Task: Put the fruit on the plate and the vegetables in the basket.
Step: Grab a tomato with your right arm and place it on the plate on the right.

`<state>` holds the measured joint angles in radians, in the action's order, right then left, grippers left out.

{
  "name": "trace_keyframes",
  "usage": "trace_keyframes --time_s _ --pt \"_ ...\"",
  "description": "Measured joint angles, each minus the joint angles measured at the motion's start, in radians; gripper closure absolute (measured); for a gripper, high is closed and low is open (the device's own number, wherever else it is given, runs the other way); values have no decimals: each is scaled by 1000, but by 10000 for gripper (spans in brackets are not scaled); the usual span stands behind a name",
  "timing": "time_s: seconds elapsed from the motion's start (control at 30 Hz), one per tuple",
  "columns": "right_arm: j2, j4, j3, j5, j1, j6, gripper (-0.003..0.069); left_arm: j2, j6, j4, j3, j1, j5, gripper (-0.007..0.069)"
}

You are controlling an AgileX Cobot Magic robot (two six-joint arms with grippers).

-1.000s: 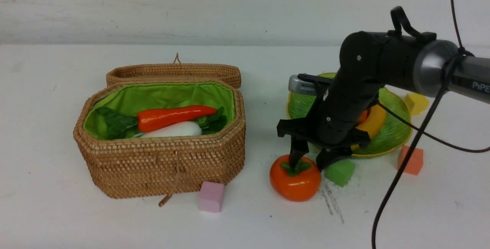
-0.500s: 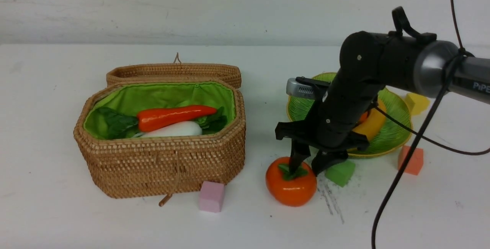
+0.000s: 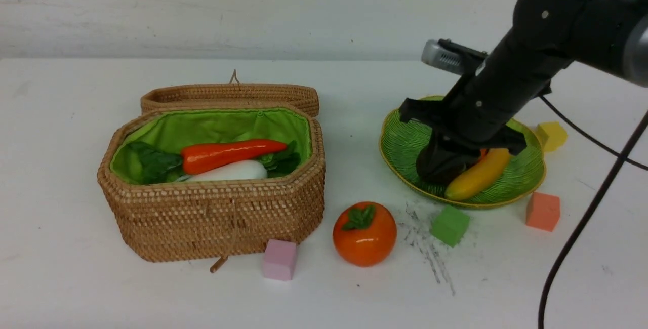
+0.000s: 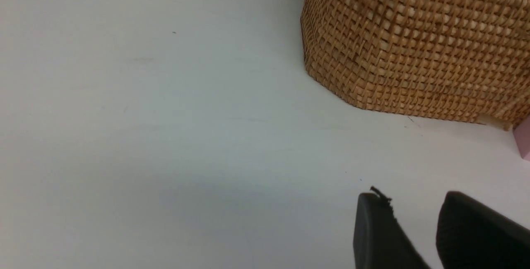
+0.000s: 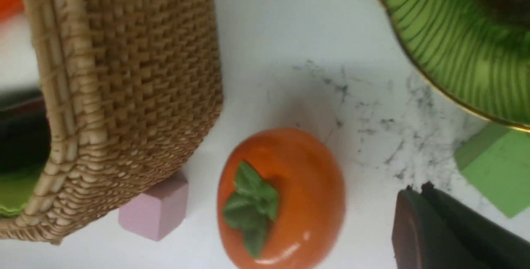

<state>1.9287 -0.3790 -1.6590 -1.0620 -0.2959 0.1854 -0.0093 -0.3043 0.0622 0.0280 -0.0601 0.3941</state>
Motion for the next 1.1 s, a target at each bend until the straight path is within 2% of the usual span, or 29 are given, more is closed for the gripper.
trace_keyframes --time_s 0.13,0.2,0.23,0.27,0.33,0.37,0.4,0.43,0.47,0.57,0.63,0.77,0.8,0.9,1.1 --pt "3 0 -1 -54 -34 -55 591 0 0 0 0 0 0 407" --pt "14 -8 -2 -74 -65 -67 499 0 0 0 0 0 0 407" --pt "20 -11 -2 -80 -73 -67 477 0 0 0 0 0 0 407" --pt "33 -23 -2 -88 -84 -64 393 0 0 0 0 0 0 407" --pt "63 -58 -2 -101 -90 -58 270 0 0 0 0 0 0 407" --pt "66 -62 -2 -101 -90 -58 256 0 0 0 0 0 0 407" --pt "88 -86 -1 -109 -90 -59 146 0 0 0 0 0 0 407" --pt "106 -106 -1 -109 -90 -67 72 0 0 0 0 0 0 407" --pt "123 -124 -1 -108 -90 -76 30 0 0 0 0 0 0 407" --pt "151 -145 -1 -100 -90 -88 -12 0 0 0 0 0 0 406" --pt "179 -151 -1 -92 -90 -92 -6 0 0 0 0 0 0 403" --pt "211 -194 -2 -87 -90 -92 65 0 0 0 0 0 0 403" --pt "212 -198 -2 -86 -90 -94 113 0 0 0 0 0 0 403" --pt "212 -202 -3 -83 -89 -95 197 0 0 0 0 0 0 400" --pt "211 -204 -3 -87 -88 -97 193 0 0 0 2 0 0 394"
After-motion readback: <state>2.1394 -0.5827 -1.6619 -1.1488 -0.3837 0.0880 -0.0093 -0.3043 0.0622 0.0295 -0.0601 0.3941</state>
